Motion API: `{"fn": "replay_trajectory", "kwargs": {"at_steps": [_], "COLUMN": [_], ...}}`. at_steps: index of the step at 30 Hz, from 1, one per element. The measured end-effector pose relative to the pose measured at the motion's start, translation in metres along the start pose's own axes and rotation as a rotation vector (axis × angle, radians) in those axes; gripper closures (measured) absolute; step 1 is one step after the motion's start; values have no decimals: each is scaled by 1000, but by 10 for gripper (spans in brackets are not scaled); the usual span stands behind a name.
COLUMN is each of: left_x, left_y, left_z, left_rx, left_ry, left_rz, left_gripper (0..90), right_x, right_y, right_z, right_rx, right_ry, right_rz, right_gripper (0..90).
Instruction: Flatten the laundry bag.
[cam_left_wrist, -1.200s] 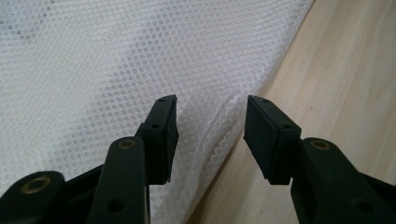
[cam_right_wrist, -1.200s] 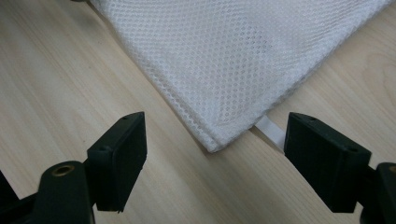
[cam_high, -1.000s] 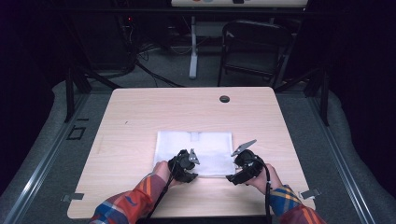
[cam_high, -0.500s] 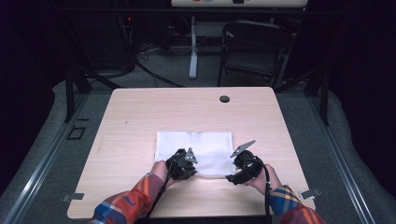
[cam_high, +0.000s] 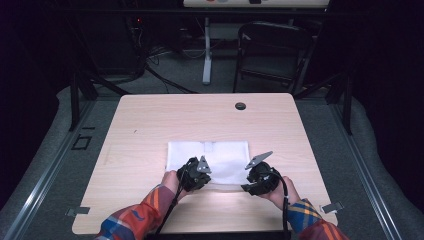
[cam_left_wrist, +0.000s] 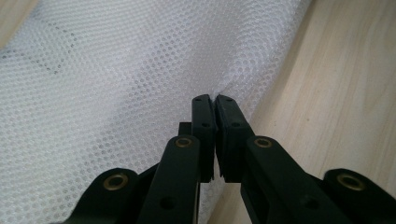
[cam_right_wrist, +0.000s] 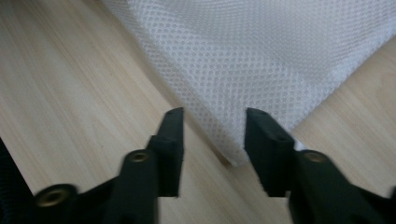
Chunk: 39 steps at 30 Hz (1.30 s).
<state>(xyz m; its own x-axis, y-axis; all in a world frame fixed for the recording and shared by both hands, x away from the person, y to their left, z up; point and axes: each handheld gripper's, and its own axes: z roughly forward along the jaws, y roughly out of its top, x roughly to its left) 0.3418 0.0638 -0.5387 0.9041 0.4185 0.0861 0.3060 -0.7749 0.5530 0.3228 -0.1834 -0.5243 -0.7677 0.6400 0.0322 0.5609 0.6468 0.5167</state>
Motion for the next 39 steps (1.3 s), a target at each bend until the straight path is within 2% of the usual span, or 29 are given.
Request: {"fn": "replay_trajectory", "kwargs": {"at_steps": [3, 6, 8, 9, 12, 15, 20, 24, 25, 31, 33, 37, 39], "left_x": [-1, 0, 1, 2, 2, 3, 3, 3, 3, 1, 1, 0, -1], "left_y": [1, 1, 1, 1, 2, 2, 3, 5, 5, 6, 5, 5, 5], "left_z": [0, -2, -3, -3, -5, -5, -4, -3, -3, 1, 1, 2, 3], "left_rx": [-7, -15, -30, -32, -41, -41, -34, -50, -51, -26, -24, -24, -19], "left_ry": [9, 17, 21, 20, 23, 17, 24, 13, 13, 5, -1, -5, -10], "left_rz": [-4, -13, -22, -22, -29, -35, -31, -50, -54, -48, -50, -59, -59], "left_gripper": [868, 870, 871, 871, 872, 872, 872, 871, 871, 870, 870, 872, 872], "right_x": [5, 13, 18, 21, 25, 28, 29, 27, 26, 23, 22, 21, 21], "right_y": [3, 6, 8, 10, 13, 18, 22, 24, 24, 24, 24, 23, 23], "right_z": [1, 6, 11, 14, 22, 30, 43, 50, 50, 59, 59, 59, 58], "right_rx": [-13, -21, -22, -5, 2, -6, -16, -14, -11, -17, -4, -25, -12], "right_ry": [5, 18, 19, 10, 13, -16, -35, -55, -73, -70, -61, -42, -46], "right_rz": [-30, -64, -78, -100, -113, -129, -137, -147, -151, -146, -153, -124, -133], "right_gripper": [805, 899, 900, 900, 900, 900, 900, 900, 900, 900, 900, 900, 900]}}
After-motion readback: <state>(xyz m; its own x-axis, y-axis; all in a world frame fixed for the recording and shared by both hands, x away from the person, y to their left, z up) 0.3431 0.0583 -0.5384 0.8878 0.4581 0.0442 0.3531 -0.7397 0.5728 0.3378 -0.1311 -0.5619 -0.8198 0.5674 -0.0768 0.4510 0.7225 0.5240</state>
